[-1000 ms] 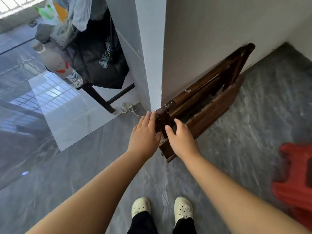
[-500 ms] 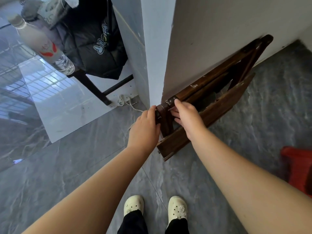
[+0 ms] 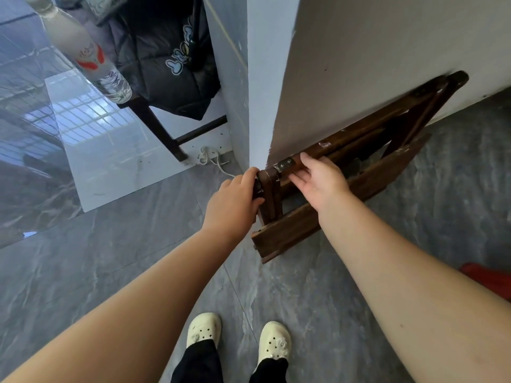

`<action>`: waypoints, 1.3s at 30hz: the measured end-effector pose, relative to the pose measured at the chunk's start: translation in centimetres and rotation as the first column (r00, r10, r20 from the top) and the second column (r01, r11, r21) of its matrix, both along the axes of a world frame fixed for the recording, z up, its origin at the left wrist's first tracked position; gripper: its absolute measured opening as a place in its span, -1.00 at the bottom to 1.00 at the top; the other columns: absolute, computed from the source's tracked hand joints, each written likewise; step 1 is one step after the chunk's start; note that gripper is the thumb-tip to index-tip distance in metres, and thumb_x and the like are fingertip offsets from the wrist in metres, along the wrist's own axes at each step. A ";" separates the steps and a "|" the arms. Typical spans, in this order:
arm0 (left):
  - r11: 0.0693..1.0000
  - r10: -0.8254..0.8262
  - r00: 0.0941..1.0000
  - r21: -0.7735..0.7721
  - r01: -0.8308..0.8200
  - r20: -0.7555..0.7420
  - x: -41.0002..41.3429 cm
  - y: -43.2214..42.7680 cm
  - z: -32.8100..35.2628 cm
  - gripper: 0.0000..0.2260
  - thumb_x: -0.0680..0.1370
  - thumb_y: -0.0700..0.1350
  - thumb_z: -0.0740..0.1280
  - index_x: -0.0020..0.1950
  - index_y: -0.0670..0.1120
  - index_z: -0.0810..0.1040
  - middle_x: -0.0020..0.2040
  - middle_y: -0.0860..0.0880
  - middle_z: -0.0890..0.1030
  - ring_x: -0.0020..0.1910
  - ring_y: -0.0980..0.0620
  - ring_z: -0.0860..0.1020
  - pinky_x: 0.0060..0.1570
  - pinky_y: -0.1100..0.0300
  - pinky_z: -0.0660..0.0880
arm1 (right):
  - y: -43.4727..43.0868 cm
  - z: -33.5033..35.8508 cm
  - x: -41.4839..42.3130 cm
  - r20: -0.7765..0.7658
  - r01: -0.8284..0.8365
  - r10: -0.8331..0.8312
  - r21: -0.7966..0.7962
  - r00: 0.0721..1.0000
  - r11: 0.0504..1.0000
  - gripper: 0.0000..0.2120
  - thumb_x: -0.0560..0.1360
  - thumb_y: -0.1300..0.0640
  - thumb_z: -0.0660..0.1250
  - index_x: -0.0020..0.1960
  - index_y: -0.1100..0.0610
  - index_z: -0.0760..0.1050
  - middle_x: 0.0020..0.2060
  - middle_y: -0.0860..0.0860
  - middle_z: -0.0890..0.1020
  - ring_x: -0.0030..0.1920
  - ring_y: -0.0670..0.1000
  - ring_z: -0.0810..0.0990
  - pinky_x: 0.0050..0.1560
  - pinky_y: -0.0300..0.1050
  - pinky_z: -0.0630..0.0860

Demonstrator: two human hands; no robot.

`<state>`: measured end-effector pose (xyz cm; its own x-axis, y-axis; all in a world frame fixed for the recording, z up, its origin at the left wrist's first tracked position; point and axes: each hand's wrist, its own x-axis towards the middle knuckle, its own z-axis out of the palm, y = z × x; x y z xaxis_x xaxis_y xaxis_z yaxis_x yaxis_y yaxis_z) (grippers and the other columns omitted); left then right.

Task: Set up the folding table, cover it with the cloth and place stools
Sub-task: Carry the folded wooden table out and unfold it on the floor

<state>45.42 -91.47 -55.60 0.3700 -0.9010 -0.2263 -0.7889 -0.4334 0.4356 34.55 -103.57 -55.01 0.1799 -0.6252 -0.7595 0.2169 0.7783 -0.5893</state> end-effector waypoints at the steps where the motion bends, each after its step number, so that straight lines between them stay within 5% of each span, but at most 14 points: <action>1: 1.000 -0.005 1.000 0.004 0.005 0.000 -0.1 0.1 0.1 -0.53 0.57 -0.03 0.27 0.43 0.01 0.20 0.27 -0.03 0.50 0.24 -0.07 0.43 0.06 0.05 0.48 | 0.1 0.1 -0.1 -0.014 -0.011 0.011 -0.002 1.000 1.000 -0.63 0.54 0.29 0.26 0.33 0.18 0.35 0.17 0.17 0.56 0.22 0.15 0.54 0.21 0.10 0.48; 10: 1.000 -0.008 0.999 0.014 0.008 -0.042 -2.2 5.3 2.2 -0.53 0.54 -0.05 0.30 0.41 0.02 0.23 0.26 -0.03 0.50 0.21 -0.09 0.45 0.11 0.02 0.46 | 4.1 1.7 -2.2 -0.007 -0.061 0.061 0.082 0.998 0.995 -0.70 0.55 0.35 0.21 0.26 0.19 0.41 0.12 0.19 0.57 0.12 0.14 0.56 0.15 0.11 0.51; 15: 1.000 -0.005 1.000 -0.029 0.004 -0.025 -1.9 11.0 4.2 -0.55 0.54 -0.05 0.30 0.40 0.00 0.26 0.20 -0.04 0.52 0.14 -0.13 0.48 0.02 0.02 0.44 | 9.6 2.9 -2.2 0.095 -0.047 0.039 0.084 0.995 0.995 -0.84 0.56 0.40 0.14 -0.02 0.18 0.42 -0.09 0.18 0.57 -0.08 0.09 0.58 0.03 0.08 0.50; 39: 0.993 -0.029 0.999 -0.116 0.032 0.026 1.9 52.2 4.8 -0.58 0.48 -0.02 0.35 0.31 -0.03 0.37 0.11 -0.01 0.56 0.01 -0.08 0.52 -0.08 0.10 0.42 | 49.8 3.4 1.5 0.106 -0.135 0.127 0.071 0.986 0.988 -0.85 0.57 0.38 0.13 0.02 0.21 0.42 -0.05 0.18 0.59 -0.03 0.10 0.59 -0.20 -0.07 0.63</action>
